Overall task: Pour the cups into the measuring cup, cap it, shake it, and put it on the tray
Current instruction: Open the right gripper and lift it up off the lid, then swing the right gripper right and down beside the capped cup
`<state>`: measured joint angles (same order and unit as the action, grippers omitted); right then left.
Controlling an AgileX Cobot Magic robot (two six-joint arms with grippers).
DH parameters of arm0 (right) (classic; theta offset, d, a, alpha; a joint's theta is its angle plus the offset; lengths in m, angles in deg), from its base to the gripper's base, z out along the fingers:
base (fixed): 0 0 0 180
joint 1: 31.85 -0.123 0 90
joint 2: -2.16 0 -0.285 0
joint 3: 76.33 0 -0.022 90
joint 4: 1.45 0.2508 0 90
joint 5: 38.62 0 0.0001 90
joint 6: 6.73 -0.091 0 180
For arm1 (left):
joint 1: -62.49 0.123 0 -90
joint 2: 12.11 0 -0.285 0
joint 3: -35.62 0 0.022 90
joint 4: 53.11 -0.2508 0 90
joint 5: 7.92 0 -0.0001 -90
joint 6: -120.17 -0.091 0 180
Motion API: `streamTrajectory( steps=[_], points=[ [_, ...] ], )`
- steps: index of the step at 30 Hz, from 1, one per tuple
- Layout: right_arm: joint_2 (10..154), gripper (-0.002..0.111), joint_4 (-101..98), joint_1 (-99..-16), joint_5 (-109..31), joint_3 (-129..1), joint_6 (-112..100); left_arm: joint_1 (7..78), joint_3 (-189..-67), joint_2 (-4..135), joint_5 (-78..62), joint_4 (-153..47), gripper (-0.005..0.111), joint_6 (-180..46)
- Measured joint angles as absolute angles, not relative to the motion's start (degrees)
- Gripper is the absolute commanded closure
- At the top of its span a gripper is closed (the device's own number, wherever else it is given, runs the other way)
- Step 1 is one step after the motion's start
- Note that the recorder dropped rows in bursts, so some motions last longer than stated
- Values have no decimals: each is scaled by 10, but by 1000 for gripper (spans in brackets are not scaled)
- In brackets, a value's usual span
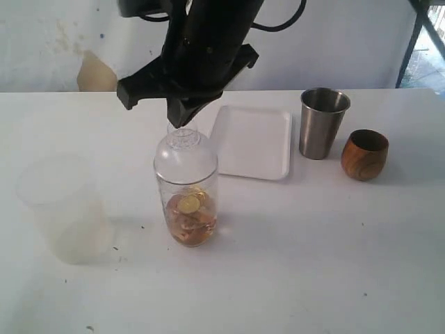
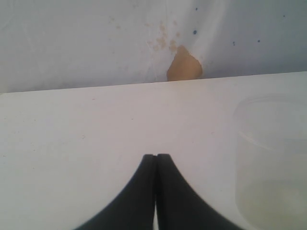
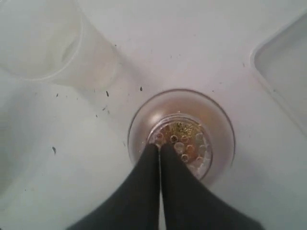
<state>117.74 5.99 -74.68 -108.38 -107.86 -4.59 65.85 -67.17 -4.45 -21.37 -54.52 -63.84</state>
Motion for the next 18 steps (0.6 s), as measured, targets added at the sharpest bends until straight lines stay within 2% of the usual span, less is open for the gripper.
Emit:
streamTrajectory(
  steps=[9, 18],
  points=[
    [1214, 108, 65, -747, -1073, -1080, -46, 659, -672, -44, -214, -545, 107, -638],
    [1176, 108, 63, -747, -1080, -1080, -45, 659, -672, -44, -214, -545, 107, -638]
  ],
)
